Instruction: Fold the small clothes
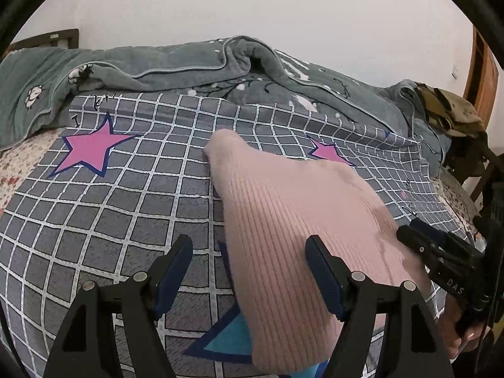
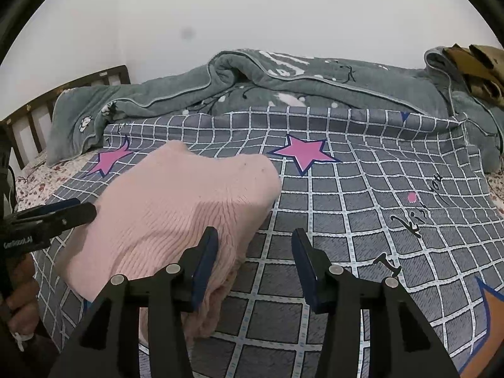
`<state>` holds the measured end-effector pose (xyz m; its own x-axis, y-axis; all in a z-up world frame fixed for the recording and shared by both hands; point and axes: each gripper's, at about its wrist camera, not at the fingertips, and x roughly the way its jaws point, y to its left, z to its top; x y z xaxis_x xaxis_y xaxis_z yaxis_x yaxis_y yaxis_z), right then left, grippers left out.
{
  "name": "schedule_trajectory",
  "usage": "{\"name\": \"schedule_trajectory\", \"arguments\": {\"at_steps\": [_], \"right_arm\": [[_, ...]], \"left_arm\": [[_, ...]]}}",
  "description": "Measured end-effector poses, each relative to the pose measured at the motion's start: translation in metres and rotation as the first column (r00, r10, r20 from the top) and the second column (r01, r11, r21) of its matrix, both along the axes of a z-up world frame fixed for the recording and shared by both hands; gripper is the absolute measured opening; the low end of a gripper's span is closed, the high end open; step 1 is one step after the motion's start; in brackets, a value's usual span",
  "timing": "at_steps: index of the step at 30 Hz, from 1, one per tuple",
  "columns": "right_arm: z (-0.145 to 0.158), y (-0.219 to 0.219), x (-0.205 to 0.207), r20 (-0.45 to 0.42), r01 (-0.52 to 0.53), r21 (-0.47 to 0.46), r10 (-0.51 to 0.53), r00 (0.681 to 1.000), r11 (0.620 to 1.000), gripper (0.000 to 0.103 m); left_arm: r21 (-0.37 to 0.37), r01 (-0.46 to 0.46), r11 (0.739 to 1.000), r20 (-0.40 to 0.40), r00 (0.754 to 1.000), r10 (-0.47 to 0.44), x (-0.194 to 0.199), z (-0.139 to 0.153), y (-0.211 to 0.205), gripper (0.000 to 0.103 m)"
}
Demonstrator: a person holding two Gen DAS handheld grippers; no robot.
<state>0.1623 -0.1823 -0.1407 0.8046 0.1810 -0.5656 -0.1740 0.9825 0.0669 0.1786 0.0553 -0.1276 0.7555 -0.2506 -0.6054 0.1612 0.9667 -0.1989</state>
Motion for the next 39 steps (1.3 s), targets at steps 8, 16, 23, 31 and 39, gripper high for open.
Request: {"name": "schedule_trajectory", "arguments": {"at_steps": [8,16,23,31,39], "right_arm": [[0.003,0.002,-0.005,0.005,-0.007,-0.009,0.007,1.000,1.000,0.048],[0.010,0.002,-0.019,-0.015,-0.005,-0.019,0.005,1.000,1.000,0.049],[0.013,-0.004,-0.052,-0.093,0.045,0.021,-0.043,0.995,0.999,0.049],[0.049,-0.025,-0.094,-0.134,0.115,0.017,-0.112,0.985,0.993,0.049],[0.096,-0.024,-0.155,-0.015,0.149,-0.033,-0.150,0.989,0.988,0.090]], "left_arm": [[0.037,-0.027,0.999,0.000,1.000,0.027,0.000,0.000,-0.005,0.074],[0.009,-0.036,0.999,-0.045,0.998,0.037,-0.009,0.001,-0.013,0.074],[0.075,-0.046,0.996,-0.027,0.998,0.049,-0.061,0.003,-0.028,0.074],[0.050,-0.071,0.996,0.012,0.997,0.070,-0.111,0.048,-0.026,0.074],[0.073,-0.094,0.993,0.080,0.993,0.088,-0.162,0.097,-0.030,0.090]]}}
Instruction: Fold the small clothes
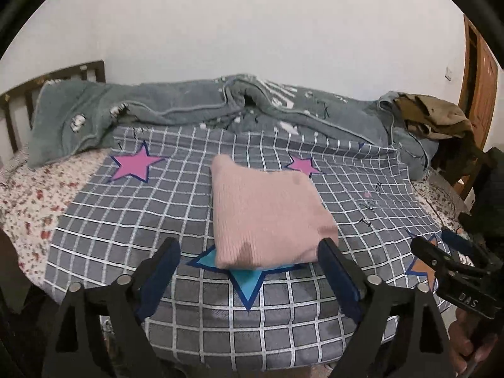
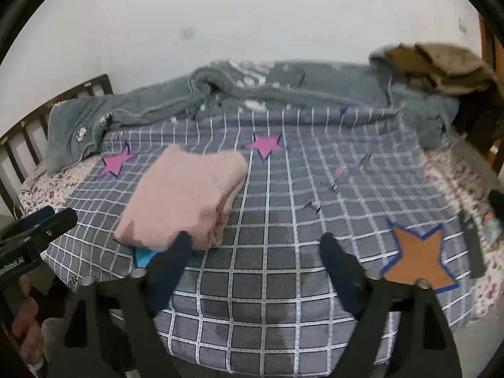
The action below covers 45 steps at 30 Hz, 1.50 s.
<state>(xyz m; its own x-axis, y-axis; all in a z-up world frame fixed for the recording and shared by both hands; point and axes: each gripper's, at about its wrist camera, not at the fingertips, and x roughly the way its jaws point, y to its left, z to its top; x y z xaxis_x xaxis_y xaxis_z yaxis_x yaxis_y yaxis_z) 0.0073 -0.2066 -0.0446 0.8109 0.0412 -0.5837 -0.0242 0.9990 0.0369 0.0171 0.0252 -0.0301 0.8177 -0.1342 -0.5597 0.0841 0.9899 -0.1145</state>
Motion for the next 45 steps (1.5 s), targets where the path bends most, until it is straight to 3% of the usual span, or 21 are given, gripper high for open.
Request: {"name": "schedule_trajectory", "arguments": {"at_steps": [4,10,45], "right_arm": [[0.019,0.002,-0.021,0.039,-0.008,0.001,0.008,0.999,1.000,0.098],[0.035,0.008,-0.042,0.067,-0.011,-0.033,0.013,0.998,0.999,0.100],[0.040,0.009,-0.057,0.072,0.003,-0.045,0.000,0.997,0.999,0.100]], "left_arm": [[0.022,-0.009,1.000,0.001,1.000,0.009,-0.018,0.012,0.000,0.093],[0.051,-0.020,0.999,0.026,0.999,0.019,-0.036,0.023,-0.003,0.094],[0.079,-0.026,0.997,0.043,0.999,0.023,-0.047,0.030,-0.011,0.094]]}}
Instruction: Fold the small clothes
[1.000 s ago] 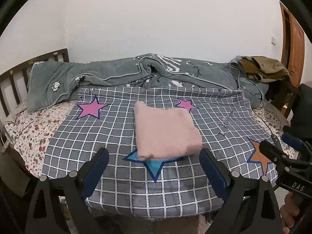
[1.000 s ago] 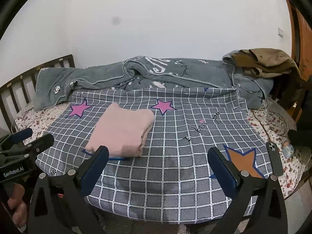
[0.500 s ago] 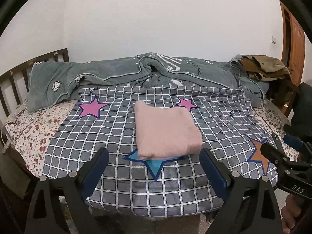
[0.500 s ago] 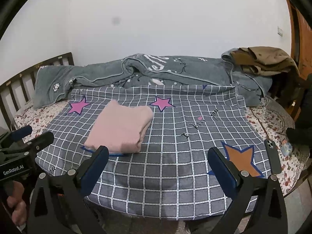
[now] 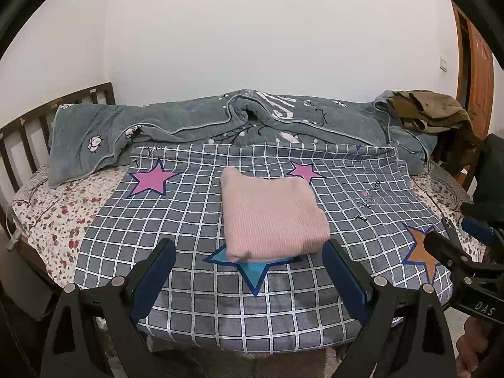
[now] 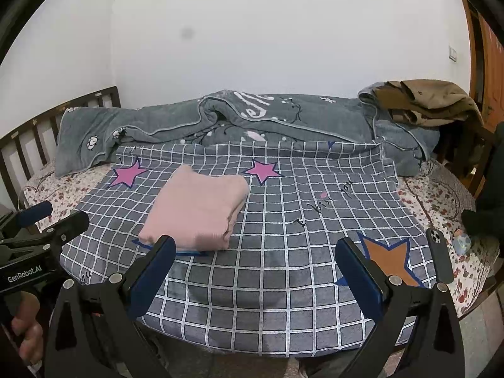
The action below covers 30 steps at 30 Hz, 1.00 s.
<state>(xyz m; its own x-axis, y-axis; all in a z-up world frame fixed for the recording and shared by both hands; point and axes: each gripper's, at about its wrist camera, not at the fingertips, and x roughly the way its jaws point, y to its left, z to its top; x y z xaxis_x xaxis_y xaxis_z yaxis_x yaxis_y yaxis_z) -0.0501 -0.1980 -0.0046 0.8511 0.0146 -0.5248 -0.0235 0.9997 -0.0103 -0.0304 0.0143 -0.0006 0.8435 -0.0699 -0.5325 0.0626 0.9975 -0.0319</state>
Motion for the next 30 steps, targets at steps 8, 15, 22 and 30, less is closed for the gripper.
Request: {"name": "schedule_trajectory", "arguments": {"at_steps": [8,15,22,30], "right_arm": [[0.0022,-0.0030,-0.0004,0.003,0.001,0.002,-0.001,1.000,1.000,0.100],[0.0048,-0.0061,-0.0030,0.006,0.006,0.007,-0.006,1.000,1.000,0.100],[0.0059,-0.0072,-0.0043,0.008,0.009,0.000,-0.009,1.000,1.000,0.100],[0.0068,-0.0071,-0.0050,0.008,0.006,0.002,-0.006,1.000,1.000,0.100]], "left_arm": [[-0.003,-0.004,1.000,0.011,1.000,0.004,-0.0015,0.0049,0.0021,0.094],[-0.006,-0.001,1.000,0.012,1.000,0.001,-0.0022,0.0063,0.0013,0.094],[-0.005,0.000,1.000,0.012,1.000,0.000,-0.0027,0.0068,-0.0001,0.094],[-0.007,0.006,1.000,0.016,1.000,-0.006,-0.0036,0.0087,-0.0006,0.094]]}}
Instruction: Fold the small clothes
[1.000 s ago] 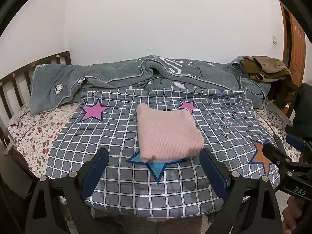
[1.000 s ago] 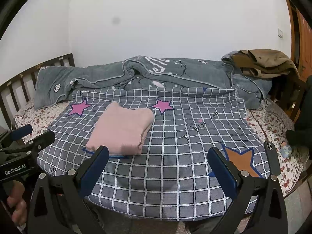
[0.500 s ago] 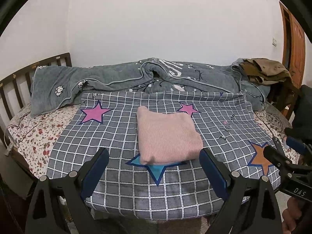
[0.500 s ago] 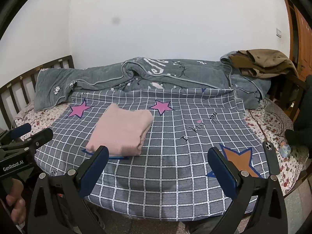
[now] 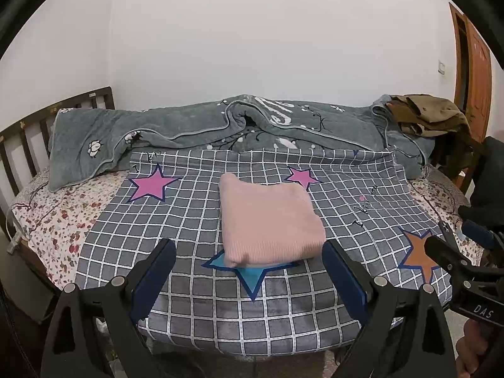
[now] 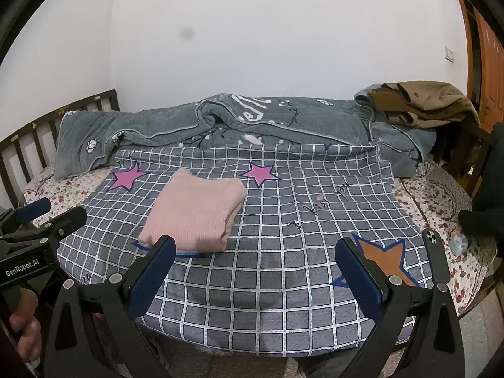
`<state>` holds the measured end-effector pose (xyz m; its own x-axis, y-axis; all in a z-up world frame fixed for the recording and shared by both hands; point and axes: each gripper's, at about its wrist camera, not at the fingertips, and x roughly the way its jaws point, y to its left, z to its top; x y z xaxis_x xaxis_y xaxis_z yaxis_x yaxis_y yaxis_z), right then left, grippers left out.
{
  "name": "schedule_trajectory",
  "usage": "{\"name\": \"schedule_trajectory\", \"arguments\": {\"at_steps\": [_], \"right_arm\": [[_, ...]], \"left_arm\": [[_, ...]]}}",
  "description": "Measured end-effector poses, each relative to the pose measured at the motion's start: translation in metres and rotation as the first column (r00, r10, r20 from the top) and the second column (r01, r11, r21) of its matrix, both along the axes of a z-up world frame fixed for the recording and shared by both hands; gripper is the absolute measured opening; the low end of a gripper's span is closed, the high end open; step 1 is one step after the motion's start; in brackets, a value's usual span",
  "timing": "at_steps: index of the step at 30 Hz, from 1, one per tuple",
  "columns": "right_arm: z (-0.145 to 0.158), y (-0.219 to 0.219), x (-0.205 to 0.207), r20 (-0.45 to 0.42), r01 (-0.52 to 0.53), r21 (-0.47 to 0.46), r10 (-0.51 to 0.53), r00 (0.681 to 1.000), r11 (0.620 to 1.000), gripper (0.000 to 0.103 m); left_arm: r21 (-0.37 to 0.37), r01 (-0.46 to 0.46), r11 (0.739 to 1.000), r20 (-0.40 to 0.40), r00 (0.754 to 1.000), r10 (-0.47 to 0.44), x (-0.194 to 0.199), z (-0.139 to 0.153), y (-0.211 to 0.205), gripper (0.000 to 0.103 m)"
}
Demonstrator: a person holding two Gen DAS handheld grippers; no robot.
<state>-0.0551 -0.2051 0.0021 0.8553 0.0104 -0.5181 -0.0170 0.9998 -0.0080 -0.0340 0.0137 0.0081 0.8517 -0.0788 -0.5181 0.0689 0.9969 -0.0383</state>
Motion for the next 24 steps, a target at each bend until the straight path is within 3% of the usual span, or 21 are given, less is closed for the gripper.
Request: {"name": "schedule_trajectory", "arguments": {"at_steps": [24], "right_arm": [[0.0056,0.0003,-0.0021,0.008,-0.002,0.001,0.002,1.000,1.000,0.100]], "left_arm": [[-0.008,-0.006,1.000,0.008,1.000,0.006,0.0010,0.0056,0.0042,0.094]]}}
